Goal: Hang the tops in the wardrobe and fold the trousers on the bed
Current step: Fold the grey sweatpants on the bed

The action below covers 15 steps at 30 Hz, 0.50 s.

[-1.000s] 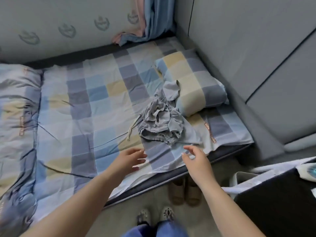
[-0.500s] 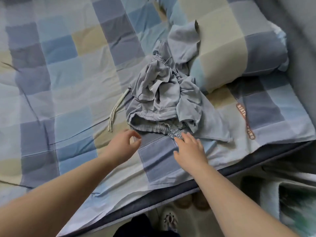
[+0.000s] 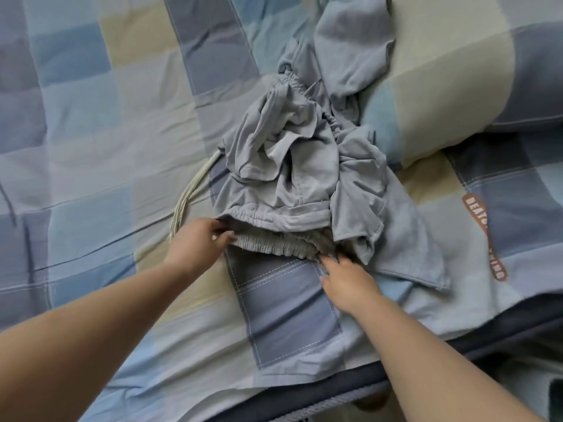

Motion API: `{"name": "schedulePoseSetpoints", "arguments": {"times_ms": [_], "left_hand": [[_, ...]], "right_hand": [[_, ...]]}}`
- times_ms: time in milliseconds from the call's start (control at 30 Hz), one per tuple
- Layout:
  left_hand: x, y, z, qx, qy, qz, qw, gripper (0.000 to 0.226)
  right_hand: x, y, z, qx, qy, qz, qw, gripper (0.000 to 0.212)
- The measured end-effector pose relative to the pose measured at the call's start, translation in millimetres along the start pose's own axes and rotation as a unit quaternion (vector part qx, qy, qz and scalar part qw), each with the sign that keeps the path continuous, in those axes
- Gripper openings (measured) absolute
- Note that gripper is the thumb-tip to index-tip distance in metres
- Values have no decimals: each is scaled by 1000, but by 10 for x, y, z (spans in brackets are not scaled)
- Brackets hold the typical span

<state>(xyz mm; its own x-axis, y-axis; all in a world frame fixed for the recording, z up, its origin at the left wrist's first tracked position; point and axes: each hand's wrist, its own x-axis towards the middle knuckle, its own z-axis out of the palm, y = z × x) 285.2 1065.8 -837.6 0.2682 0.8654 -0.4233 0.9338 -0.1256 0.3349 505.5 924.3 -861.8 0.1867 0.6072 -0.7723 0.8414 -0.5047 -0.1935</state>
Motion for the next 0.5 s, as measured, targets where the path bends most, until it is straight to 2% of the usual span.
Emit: {"name": "schedulePoseSetpoints", "arguments": {"times_ms": [100,167,233,333,433,500], "left_hand": [[-99,73,-118,-81,37,-6,996,14],[-166,110,-225,-70,21,28,997,23],[-263,100,-400,-37,0,31,999,33],[-486,23,-662,-13,-21,-8,1000,49],[-813,-43,-942,-20,-38,-68,997,62],[-1047,-75,-1158,-66,-44,-115,990,61]], "right_hand": [[-48,4,-157,99,112,75,986,30],[-211,57,-243,155,177,109,966,25],[-470,73,-284,147,180,98,968,27],[-913,76,-330,145,183,74,969,43],[-1396,-9,-548,260,240,67,933,49],[-1719,-142,-726,326,290,41,899,47]]}}
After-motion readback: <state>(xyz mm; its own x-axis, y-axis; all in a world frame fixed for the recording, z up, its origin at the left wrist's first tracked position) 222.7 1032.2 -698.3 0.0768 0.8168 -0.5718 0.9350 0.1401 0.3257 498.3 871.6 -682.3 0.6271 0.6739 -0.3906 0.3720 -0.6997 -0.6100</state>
